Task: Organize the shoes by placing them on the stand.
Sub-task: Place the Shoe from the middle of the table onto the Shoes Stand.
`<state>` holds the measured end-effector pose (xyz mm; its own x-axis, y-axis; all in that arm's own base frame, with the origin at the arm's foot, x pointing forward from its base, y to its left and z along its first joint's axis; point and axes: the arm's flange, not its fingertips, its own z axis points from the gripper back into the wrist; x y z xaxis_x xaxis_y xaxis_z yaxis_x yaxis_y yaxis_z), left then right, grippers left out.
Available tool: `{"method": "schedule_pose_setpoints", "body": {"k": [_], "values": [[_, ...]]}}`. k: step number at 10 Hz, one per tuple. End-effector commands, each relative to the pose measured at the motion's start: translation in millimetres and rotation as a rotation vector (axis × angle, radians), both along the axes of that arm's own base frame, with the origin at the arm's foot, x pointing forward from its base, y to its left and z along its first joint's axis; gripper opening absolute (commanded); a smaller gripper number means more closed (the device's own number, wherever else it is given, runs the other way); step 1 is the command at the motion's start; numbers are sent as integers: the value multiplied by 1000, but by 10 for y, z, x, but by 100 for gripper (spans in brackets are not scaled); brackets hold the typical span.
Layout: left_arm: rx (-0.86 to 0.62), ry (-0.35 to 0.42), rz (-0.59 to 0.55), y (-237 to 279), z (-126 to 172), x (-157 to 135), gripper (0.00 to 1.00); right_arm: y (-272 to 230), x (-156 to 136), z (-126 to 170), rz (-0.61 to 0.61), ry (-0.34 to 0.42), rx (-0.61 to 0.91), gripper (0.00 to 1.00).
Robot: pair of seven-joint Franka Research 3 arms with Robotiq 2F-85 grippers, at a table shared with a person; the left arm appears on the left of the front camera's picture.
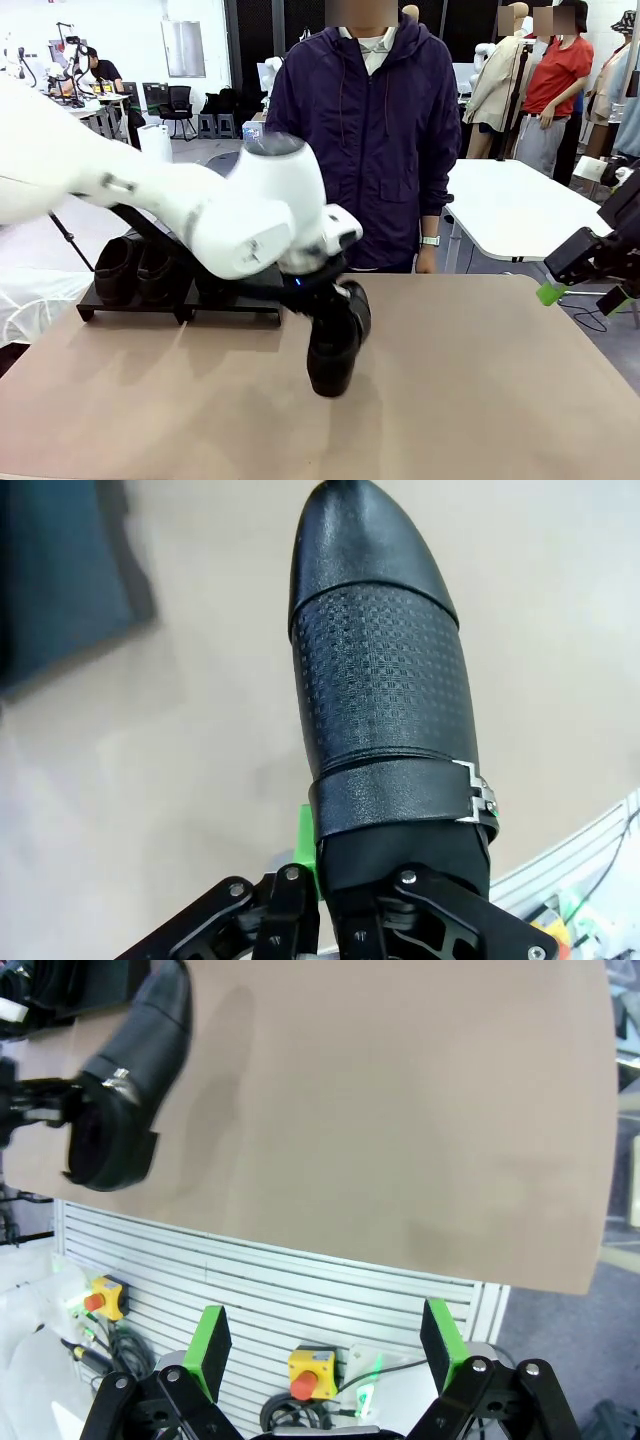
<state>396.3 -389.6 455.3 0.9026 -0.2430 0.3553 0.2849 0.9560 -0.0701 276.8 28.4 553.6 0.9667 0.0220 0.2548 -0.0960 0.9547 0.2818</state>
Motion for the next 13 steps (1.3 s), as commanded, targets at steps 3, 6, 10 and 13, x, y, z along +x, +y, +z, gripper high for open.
{"method": "schedule_pose_setpoints", "body": {"k": [3, 6, 10, 13], "values": [[-60, -310, 197, 1148, 684, -85, 0, 4, 17, 37, 25, 1, 23, 100], [-60, -283, 190, 1252, 896, -36, 0, 4, 17, 37, 25, 1, 23, 100], [-60, -283, 190, 1252, 896, -36, 0, 4, 17, 37, 25, 1, 23, 100], [-64, -314, 169, 1272, 708, 387, 0, 4, 17, 37, 25, 1, 23, 100]]}}
